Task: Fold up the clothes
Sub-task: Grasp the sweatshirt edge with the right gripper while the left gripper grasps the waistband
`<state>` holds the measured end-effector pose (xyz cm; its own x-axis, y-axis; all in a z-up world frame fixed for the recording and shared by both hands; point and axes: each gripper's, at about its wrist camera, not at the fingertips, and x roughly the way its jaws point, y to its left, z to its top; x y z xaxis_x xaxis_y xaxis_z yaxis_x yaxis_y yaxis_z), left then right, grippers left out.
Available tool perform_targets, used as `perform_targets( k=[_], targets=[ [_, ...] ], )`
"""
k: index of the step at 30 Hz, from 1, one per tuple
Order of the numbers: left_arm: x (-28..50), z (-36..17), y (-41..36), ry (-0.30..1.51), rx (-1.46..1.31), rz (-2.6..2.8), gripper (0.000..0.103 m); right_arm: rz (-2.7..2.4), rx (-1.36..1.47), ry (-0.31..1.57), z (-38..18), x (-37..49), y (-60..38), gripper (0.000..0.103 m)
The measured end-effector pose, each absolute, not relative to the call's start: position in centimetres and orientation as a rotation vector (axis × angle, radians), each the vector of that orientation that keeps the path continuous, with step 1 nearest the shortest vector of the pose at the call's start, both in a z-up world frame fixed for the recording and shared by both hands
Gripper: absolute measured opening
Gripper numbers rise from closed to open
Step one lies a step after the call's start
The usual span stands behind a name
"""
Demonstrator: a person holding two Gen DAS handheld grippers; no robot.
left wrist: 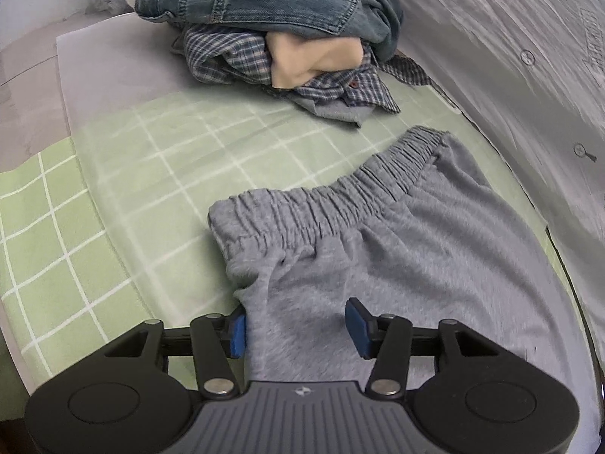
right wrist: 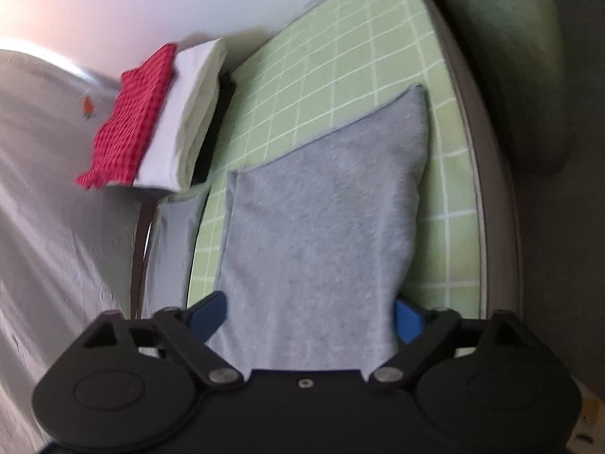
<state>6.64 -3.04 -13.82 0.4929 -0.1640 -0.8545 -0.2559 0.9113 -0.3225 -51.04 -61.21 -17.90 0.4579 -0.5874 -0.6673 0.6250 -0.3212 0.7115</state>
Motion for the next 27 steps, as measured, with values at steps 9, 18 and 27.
perform_targets(
  k=[9,18,27],
  targets=[
    [6.3,-11.0,-3.2,0.943,-0.492,0.100,0.001,-1.022,1.670,-0.224,-18.9,-52.2,-62.0,0.004],
    [5.8,-4.8,-3.1,0.737,-0.577,0.090,0.000,-0.776,1.578,-0.468,-12.7,-50.1,-64.3,0.002],
    [6.6,1.2,-3.9,0.563,-0.596,0.094,0.000,-0.729,1.463,-0.491,-8.2,-47.4,-66.9,0.002]
  ],
)
